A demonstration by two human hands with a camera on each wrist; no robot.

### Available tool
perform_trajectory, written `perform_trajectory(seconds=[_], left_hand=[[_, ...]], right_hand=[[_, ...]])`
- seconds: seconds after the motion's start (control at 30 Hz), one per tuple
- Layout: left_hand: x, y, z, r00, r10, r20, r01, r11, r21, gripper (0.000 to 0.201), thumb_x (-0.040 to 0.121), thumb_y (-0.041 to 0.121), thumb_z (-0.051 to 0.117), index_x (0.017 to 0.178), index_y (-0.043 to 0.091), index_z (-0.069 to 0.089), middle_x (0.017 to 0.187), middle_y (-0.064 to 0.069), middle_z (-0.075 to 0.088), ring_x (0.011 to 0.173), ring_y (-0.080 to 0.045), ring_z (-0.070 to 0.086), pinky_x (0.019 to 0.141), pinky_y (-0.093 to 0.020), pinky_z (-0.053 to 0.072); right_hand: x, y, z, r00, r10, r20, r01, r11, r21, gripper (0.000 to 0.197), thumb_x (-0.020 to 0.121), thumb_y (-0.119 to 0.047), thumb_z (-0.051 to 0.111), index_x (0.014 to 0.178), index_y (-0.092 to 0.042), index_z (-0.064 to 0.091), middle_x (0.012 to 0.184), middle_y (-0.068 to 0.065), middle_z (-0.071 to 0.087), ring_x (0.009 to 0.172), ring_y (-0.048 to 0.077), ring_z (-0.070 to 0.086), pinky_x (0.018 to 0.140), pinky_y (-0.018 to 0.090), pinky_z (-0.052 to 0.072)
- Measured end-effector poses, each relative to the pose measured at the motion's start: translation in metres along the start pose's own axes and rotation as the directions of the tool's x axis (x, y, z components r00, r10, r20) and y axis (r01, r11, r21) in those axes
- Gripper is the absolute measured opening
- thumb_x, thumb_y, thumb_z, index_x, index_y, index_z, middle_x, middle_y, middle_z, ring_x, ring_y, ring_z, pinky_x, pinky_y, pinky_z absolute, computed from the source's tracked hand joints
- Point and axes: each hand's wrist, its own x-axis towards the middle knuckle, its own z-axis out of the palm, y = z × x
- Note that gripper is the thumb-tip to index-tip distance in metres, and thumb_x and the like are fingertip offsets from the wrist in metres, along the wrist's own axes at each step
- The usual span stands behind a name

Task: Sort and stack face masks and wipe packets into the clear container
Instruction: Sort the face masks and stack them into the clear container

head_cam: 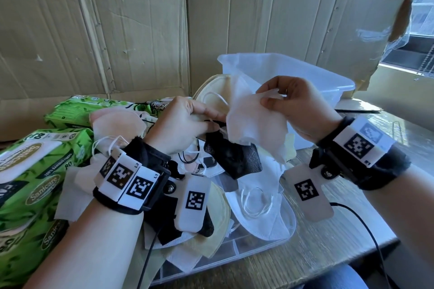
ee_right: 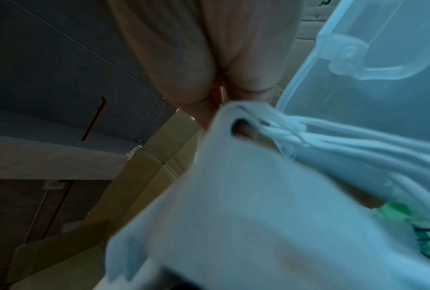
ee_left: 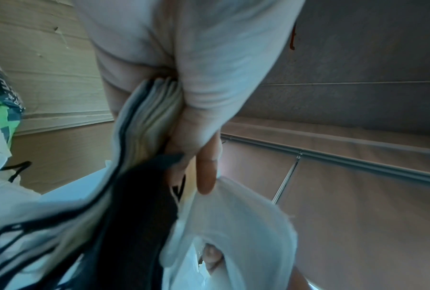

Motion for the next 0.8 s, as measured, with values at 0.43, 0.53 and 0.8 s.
perform_trajectory(seconds=[0.43,0.53,0.8], left_hand=[[-0.002,0.005,0.013,0.996,0.059,-0.064,-0.062,0.997,-0.055,0.035,0.080,-0.011,0.062,0.090,0.021,0.071,0.074,0.022,0.069,0.065,0.007,0.064,0.062,-0.008,0.047],[-0.002,0.004,0.013,0.995,0.039,-0.087,-0.044,0.997,-0.064,0.026,0.081,-0.009,0.063,0.091,0.013,0.072,0.073,0.021,0.069,0.060,0.007,0.063,0.059,-0.008,0.046],[0.003,0.001,-0.002,0.993,-0.005,-0.119,-0.009,0.993,-0.115,0.022,0.075,-0.001,0.072,0.074,0.020,0.067,0.072,0.011,0.069,0.066,-0.002,0.065,0.066,-0.014,0.052]], right_hand=[[-0.012,-0.007,0.019,0.991,-0.046,0.123,0.053,0.997,-0.054,0.025,0.077,0.000,0.067,0.067,-0.023,0.066,0.069,-0.008,0.066,0.064,0.009,0.055,0.065,0.022,0.045],[-0.011,-0.006,0.020,0.997,-0.081,0.003,0.081,0.991,-0.105,0.030,0.080,0.005,0.064,0.068,-0.022,0.066,0.075,0.014,0.064,0.072,0.016,0.053,0.071,0.031,0.044],[0.010,-0.005,-0.015,0.935,-0.047,-0.352,0.039,0.999,-0.030,0.037,0.078,0.007,0.061,0.060,-0.025,0.066,0.060,-0.003,0.059,0.062,0.014,0.050,0.061,0.024,0.043]])
